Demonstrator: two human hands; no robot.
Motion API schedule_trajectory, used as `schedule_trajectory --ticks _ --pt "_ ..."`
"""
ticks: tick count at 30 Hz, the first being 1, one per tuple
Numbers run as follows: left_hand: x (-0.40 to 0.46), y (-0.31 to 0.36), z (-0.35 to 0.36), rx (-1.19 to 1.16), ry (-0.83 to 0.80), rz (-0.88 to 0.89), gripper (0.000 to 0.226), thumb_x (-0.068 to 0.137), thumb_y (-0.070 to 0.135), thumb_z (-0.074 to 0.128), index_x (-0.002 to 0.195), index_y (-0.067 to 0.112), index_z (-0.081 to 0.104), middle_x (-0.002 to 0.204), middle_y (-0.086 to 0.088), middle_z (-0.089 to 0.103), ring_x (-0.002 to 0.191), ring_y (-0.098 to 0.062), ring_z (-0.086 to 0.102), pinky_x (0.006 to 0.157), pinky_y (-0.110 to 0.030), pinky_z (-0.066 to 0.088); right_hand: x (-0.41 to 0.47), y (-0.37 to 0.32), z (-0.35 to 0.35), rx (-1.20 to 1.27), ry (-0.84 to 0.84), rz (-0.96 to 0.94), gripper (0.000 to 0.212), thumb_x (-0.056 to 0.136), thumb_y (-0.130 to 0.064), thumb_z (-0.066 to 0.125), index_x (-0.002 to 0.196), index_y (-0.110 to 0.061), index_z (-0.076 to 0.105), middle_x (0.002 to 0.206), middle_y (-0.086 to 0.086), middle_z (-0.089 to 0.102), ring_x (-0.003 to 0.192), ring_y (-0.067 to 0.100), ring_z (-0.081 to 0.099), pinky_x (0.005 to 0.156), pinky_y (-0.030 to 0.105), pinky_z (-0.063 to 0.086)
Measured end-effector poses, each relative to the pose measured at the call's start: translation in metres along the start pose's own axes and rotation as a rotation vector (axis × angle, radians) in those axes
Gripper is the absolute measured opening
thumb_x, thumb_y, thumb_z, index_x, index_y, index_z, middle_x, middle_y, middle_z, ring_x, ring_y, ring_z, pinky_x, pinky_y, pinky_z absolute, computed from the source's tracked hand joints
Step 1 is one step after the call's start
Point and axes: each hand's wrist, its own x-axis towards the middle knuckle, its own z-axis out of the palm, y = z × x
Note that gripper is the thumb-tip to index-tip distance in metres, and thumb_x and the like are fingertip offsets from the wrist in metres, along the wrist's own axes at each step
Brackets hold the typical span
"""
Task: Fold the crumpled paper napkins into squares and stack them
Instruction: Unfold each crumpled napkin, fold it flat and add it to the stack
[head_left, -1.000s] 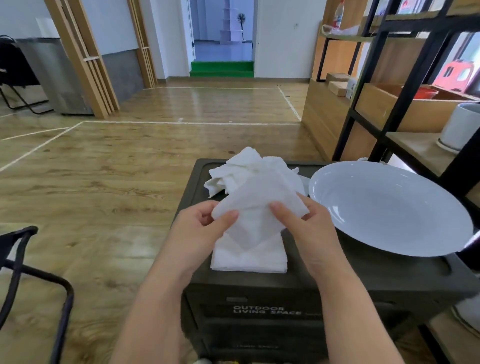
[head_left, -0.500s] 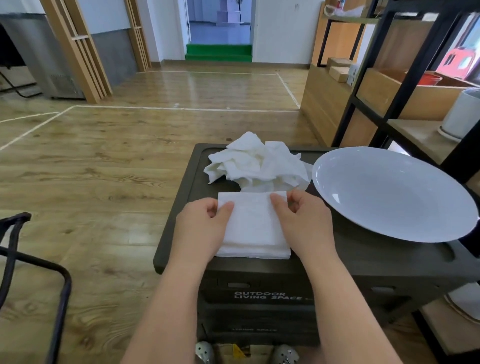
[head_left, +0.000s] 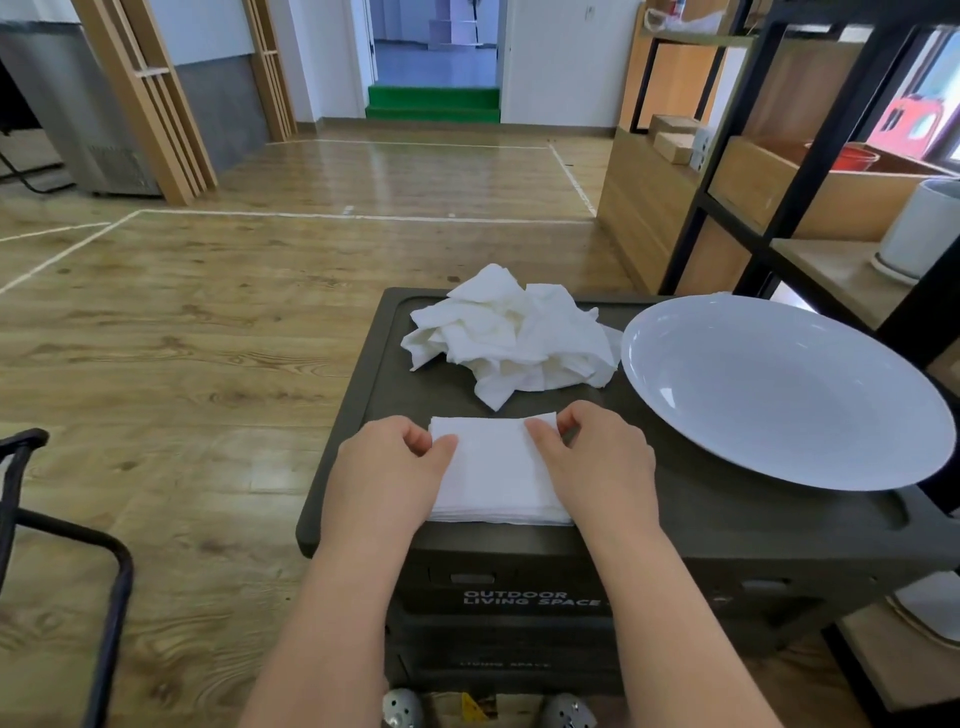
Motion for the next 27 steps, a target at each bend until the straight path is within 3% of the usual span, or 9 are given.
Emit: schedule_trajectory --ticks 6,10,16,19,23,27 --pt "-0.001 0.000 -0.001 0.027 0.015 0.000 0.024 0.087 0.041 0.062 0.069 0.026 0.056 0.074 0.013 0.055 0.065 -0.002 0.048 0.051 -0.023 0.032 0.000 0.001 0.002 -0.024 -0.030 0.039 0.025 0.092 -0.047 0.052 0.081 -0.025 0.050 0.070 -0.012 0.050 0.064 0.005 0.043 0.083 0.030 0.039" --pt "-0.002 0.000 0.000 0.028 0.021 0.005 0.023 0.087 0.040 0.062 0.071 0.025 0.056 0.075 0.012 0.056 0.067 -0.005 0.050 0.049 -0.022 0.031 -0.003 0.001 0.006 -0.001 -0.007 0.106 0.026 0.090 -0.047 0.055 0.085 -0.021 0.053 0.074 -0.010 0.054 0.072 0.009 0.051 0.072 0.026 0.043" --pt "-0.001 0.003 0.002 0.038 0.016 -0.035 0.018 0.087 0.038 0.063 0.088 0.023 0.053 0.083 0.009 0.055 0.080 -0.013 0.054 0.062 -0.026 0.036 0.002 -0.002 0.004 -0.036 -0.096 0.126 0.028 0.090 -0.049 0.055 0.095 -0.021 0.052 0.085 -0.006 0.059 0.080 0.011 0.056 0.066 0.023 0.043" --pt "0.001 0.002 0.001 0.028 0.000 -0.032 0.018 0.086 0.038 0.064 0.088 0.024 0.053 0.084 0.009 0.057 0.080 -0.013 0.056 0.062 -0.026 0.038 0.003 0.001 -0.001 -0.005 -0.108 0.093 0.028 0.088 -0.050 0.056 0.097 -0.024 0.050 0.084 -0.009 0.056 0.079 0.008 0.054 0.064 0.020 0.040" --pt "0.004 0.018 -0.009 0.046 0.111 0.112 0.012 0.088 0.036 0.062 0.082 0.028 0.055 0.075 0.013 0.059 0.069 -0.002 0.054 0.052 -0.022 0.036 0.007 0.005 -0.011 0.140 -0.070 0.066 0.025 0.088 -0.046 0.059 0.104 -0.031 0.049 0.086 -0.014 0.056 0.078 0.002 0.055 0.063 0.012 0.038" --pt "0.021 0.065 -0.007 0.042 0.186 0.355 0.013 0.090 0.035 0.057 0.080 0.027 0.057 0.074 0.012 0.061 0.071 -0.007 0.057 0.058 -0.027 0.045 0.018 0.007 -0.024 0.298 0.010 0.073 0.007 0.092 -0.038 0.055 0.097 -0.034 0.052 0.088 -0.016 0.058 0.072 -0.004 0.053 0.063 0.007 0.036"
